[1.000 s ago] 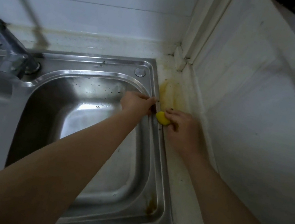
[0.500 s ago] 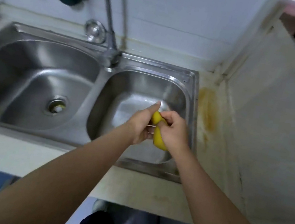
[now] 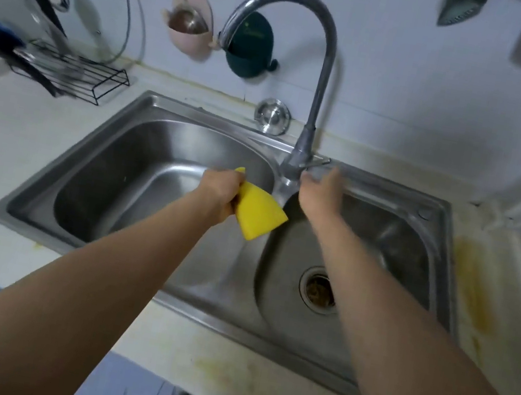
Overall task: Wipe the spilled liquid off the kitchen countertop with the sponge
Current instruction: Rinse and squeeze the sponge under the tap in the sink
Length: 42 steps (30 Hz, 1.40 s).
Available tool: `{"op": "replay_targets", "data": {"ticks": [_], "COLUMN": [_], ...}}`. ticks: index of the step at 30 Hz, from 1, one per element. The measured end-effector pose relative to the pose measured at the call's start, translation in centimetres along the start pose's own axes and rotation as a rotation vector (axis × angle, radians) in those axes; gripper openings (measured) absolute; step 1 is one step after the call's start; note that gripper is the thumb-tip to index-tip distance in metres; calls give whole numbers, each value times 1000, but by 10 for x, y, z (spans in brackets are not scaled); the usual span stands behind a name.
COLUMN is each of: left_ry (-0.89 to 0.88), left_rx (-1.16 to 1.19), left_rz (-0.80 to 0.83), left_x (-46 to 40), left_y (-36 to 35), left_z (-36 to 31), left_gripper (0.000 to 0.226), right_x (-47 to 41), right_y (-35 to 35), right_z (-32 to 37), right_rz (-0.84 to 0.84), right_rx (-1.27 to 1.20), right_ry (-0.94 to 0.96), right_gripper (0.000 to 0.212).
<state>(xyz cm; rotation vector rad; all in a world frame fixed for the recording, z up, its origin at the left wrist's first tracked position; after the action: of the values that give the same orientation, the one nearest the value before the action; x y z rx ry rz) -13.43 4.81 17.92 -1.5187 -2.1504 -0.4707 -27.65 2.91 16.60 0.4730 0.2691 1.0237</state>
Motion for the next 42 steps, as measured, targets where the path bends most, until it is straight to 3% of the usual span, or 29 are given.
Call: {"op": "replay_targets", "data": {"ticks": [3,7,11,18,22,24,26,28,31,33,35,38,40,42], "left_ry": [4,19,45,14,16,22,30,25,9,4,-22,-97,-106,-83], "left_rx": [-10,-3,-2,35,57,78,106,134,164,182,207,275,271,91], "left_rz": [53,95,90,90,72,27,-20,-62,-102,-116,-106,-18,56,72], "left_x": [-30,-56,-74,-81,-78,-79,-80,-82,-85,-88,-93,-101,-108,-117], "left_y": [-2,-6,-1,8,10,13,16,21,30,35,40,47,48,51], "left_z": [-19,-35,-35,-34,-34,-36,-38,-39,-42,-46,-51,-65,-73,-82], "left_gripper": [30,7,9,11,15,18,27,35,35,35,36,36,38,34], "right_x": [-32,-56,-53,-42,-40,-36,-29,-21,-14,-5,-1,-3,-10,-20], "right_y": [-5,-15,-26,-28,-16,-14,-15,-26,-58,-78,-98,-129,-142,-154], "right_z": [19,29,30,19,5,10,17,22,33,49,63,79,86,92], "right_rz": [29,75,74,110,155,136,104,69,276,508,637,674,612,530], "right_rx": [67,333,552,623,555,520,440,388,336,160,-38,-144,-89,5], "right_ry": [-80,-29,47,11,31,16,-14,-37,-17,-164,-313,-320,-222,-90], "right_gripper": [53,32,25,25,12,22,13,31,55,66,68,60,33,14]}}
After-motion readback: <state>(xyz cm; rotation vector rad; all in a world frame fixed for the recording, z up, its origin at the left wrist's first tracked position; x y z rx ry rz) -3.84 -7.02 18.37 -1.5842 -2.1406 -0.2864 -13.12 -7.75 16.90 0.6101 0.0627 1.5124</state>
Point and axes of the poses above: each hand's wrist, its own x-axis away from the middle knuckle, its own y-axis out of the back of the hand, z = x × y, the point moved 1 cm from there along -x, towards the middle knuckle, and after that the axes turned 6 degrees about -z, right-handed, at the moved point
